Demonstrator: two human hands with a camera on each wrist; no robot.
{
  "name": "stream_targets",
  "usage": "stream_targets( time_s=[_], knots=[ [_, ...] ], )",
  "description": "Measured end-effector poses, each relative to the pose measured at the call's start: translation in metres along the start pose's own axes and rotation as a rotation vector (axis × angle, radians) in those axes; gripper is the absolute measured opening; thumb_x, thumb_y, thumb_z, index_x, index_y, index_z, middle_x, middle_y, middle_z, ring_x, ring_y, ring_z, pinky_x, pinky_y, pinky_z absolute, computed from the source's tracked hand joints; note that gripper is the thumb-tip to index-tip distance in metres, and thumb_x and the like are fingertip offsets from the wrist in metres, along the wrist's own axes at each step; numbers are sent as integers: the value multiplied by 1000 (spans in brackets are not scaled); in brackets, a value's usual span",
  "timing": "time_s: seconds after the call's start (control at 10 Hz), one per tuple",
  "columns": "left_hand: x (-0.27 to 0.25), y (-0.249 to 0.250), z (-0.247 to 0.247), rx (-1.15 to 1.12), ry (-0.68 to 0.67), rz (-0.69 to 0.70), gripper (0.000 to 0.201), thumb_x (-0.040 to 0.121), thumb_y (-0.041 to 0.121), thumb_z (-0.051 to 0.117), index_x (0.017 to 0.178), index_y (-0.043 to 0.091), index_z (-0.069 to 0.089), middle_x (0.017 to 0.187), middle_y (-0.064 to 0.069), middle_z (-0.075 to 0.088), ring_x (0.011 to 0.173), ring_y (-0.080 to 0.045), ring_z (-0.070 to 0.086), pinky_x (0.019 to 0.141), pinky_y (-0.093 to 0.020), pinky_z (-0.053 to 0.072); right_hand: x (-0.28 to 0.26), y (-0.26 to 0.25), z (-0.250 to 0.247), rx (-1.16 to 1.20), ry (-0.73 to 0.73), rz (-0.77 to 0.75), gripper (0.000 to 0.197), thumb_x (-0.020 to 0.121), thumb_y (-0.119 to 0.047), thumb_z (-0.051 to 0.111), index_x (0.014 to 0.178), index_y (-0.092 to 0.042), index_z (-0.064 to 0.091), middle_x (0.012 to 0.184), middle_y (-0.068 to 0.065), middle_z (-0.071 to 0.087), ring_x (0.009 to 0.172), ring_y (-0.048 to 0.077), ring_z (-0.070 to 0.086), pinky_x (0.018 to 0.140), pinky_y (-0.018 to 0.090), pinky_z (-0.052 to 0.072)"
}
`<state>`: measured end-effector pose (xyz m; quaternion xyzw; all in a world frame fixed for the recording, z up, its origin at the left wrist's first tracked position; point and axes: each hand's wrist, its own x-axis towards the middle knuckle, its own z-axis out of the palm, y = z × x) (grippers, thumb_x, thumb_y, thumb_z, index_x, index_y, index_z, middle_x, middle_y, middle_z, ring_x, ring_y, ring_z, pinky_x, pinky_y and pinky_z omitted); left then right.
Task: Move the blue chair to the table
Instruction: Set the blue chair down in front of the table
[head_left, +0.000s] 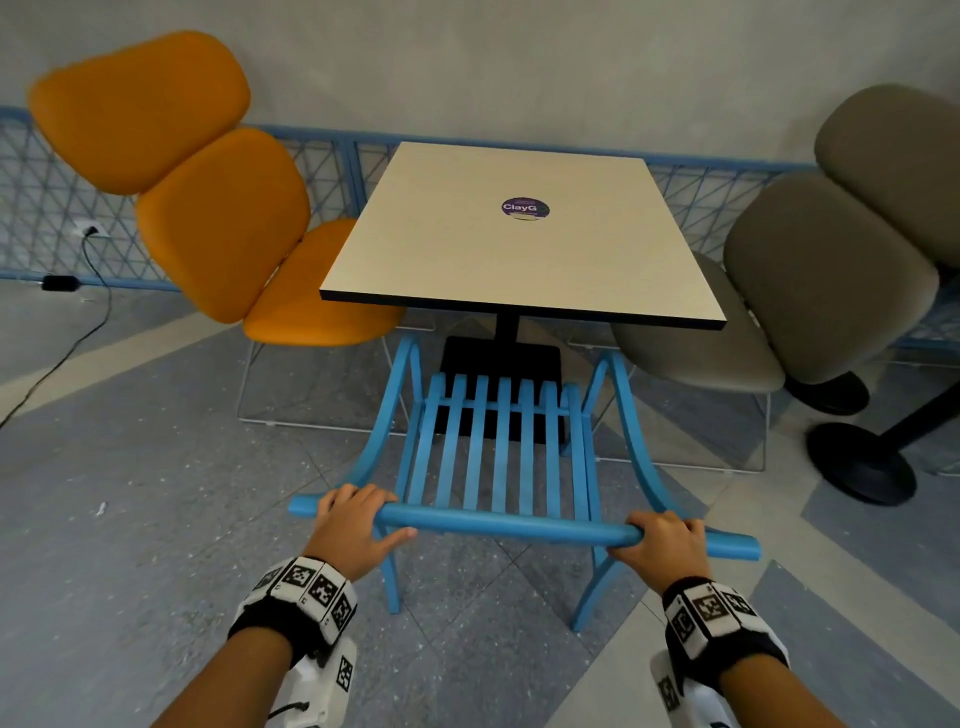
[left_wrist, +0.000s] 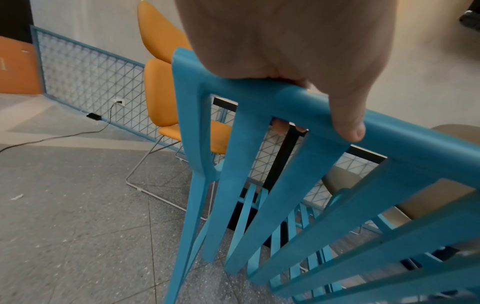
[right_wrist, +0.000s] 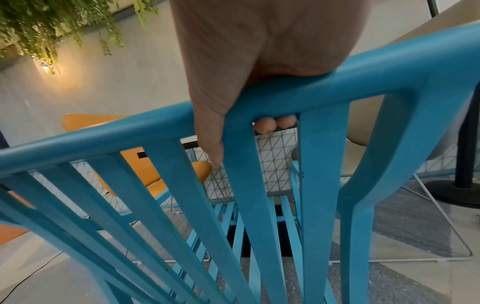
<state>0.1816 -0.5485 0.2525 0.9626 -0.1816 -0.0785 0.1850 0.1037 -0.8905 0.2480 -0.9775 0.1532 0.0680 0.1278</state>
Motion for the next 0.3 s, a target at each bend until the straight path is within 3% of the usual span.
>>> stream_targets(
  time_s=[0.1,0.2,0.3],
  knots=[
    [-4,4,-2,17,-8,32,76,59,73,30,112,22,53,96,8,54,95,-14,45,97,-38,28,-6,-2,0,-40,9,-53,24,76,-51,62,89,-31,63,93,-4,68,93,17,56,82,32,30],
    [-21,5,0,24,126,100,58,73,57,44,122,25,44,118,5,57,110,-15,48,105,-33,29,-18,5,0,-91,189,-94,59,59,-57,69,104,-19,66,90,7,69,84,28,66,78,40,50],
    [-56,-3,14,28,88,137,50,83,58,26,130,42,23,135,24,33,107,-2,41,103,-9,17,-52,11,17,-7,303,-116,58,67,-58,56,112,-21,53,105,8,57,91,27,58,81,35,39]
  ],
)
